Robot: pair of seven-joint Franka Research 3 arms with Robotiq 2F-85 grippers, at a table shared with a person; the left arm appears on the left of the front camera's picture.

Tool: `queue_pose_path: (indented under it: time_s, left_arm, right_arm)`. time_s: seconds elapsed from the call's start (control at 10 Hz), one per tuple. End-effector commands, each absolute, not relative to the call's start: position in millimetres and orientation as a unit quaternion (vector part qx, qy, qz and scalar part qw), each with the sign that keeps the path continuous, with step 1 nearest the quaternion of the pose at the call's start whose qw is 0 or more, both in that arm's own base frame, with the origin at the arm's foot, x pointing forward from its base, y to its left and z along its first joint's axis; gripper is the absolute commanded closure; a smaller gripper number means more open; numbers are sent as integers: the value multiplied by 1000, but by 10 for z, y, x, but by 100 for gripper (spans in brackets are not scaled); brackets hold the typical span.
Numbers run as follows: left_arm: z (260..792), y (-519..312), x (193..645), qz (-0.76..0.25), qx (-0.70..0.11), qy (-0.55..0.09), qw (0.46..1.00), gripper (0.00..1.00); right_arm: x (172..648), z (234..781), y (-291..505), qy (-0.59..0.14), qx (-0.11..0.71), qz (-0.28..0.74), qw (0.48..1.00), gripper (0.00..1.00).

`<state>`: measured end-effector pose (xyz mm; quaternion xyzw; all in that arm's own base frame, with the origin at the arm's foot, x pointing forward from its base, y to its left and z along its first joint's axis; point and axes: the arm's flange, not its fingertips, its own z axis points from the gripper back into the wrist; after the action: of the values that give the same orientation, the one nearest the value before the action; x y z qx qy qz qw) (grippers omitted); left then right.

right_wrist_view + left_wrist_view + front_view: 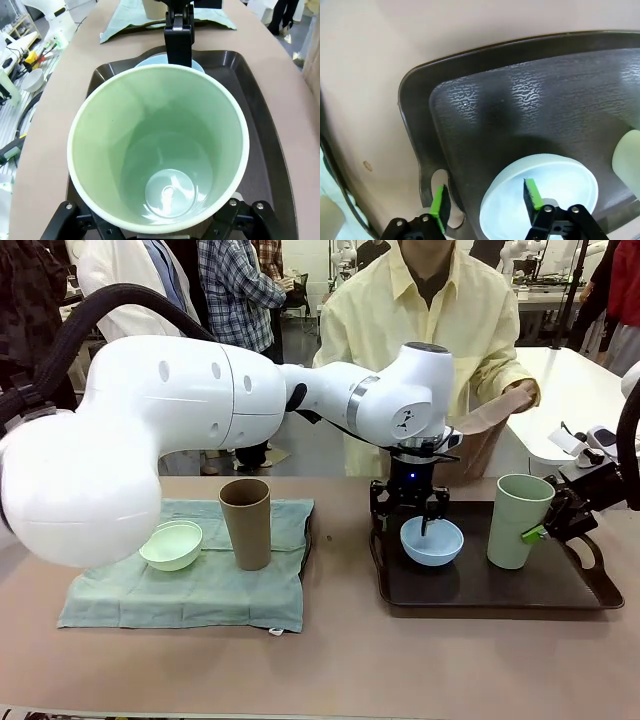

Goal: Set up a tray with a mat and arrange the tableware.
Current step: Pick up the Picnic Bowl and Reusable plastic cup from the Handle tray in front of the human's position and hold them in the air.

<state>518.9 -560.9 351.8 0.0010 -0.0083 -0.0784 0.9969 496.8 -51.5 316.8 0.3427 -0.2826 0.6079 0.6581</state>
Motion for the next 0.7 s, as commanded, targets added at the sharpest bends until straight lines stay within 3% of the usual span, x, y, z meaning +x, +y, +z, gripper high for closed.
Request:
queue_pose_path:
  time_s: [0.0,0.1,0.3,0.4,0.5,0.6]
  left_arm:
    - [3519,-5720,5241,-57,27,1,998,58]
    - [3483,-5728,5259,-59,32,12,998,100]
    - [3468,-5728,5251,-57,35,18,998,100]
    - [3478,-5721,5238,-55,35,17,998,96]
    - [3485,-5714,5231,-55,35,16,998,100]
    - [3493,-5712,5225,-54,33,15,998,100]
  right_arm:
    - [4995,3129,-482,-292,350,602,655,62]
    - [5004,3127,-492,-292,351,602,655,100]
    - [4993,3127,-493,-292,352,603,654,100]
    - [4988,3122,-489,-292,354,603,653,73]
    - [4986,3119,-483,-291,354,604,652,73]
    - [4980,3122,-476,-291,354,605,651,100]
